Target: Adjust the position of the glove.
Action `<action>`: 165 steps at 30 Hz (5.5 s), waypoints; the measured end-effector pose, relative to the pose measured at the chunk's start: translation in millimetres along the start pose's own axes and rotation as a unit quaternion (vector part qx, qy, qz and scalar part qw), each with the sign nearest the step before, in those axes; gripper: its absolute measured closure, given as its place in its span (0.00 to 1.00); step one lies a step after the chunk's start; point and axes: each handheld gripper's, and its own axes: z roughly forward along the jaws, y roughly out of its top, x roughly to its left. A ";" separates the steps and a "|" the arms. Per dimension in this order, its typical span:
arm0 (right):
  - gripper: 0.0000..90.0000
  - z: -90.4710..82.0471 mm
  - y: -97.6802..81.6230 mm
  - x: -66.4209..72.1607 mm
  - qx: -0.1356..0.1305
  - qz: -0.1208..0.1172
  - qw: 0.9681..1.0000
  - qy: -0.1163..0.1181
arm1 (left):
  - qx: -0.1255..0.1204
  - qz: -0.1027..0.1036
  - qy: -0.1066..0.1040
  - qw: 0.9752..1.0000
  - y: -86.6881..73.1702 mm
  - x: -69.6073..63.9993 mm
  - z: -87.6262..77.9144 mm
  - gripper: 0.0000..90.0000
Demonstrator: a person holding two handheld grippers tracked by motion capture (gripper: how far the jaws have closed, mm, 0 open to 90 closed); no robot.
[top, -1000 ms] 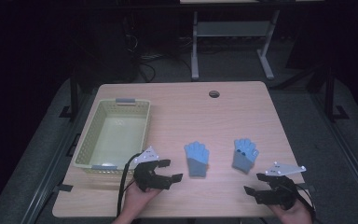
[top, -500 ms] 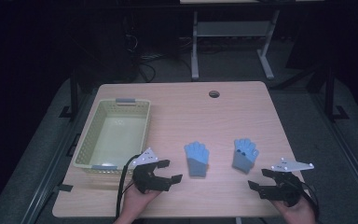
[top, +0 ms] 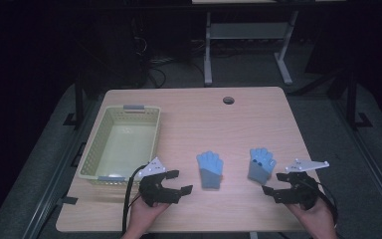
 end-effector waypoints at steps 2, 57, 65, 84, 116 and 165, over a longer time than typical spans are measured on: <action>0.28 -1.1 2.9 -3.7 -0.004 0.001 1.000 -0.005 | 0.000 -0.001 0.001 1.000 -0.4 0.3 0.1 0.22; 0.30 51.0 81.3 -39.9 0.103 -0.001 0.995 -0.009 | -0.010 -0.004 -0.001 1.000 -0.5 -0.9 1.0 0.23; 0.37 61.4 79.2 -45.2 0.124 0.006 0.992 -0.012 | -0.008 -0.002 0.002 1.000 0.1 -1.3 0.2 0.23; 0.51 77.5 71.4 -52.9 0.173 0.008 0.984 -0.030 | -0.014 -0.003 0.004 1.000 -0.4 -0.9 -0.8 0.23; 0.84 84.3 71.7 -46.6 0.197 -0.007 0.979 -0.043 | -0.014 -0.005 0.005 1.000 -0.8 -1.4 -1.1 0.23; 0.89 40.4 117.3 -7.5 0.119 -0.053 0.991 -0.008 | -0.026 -0.011 0.013 1.000 -1.3 0.4 -5.8 0.24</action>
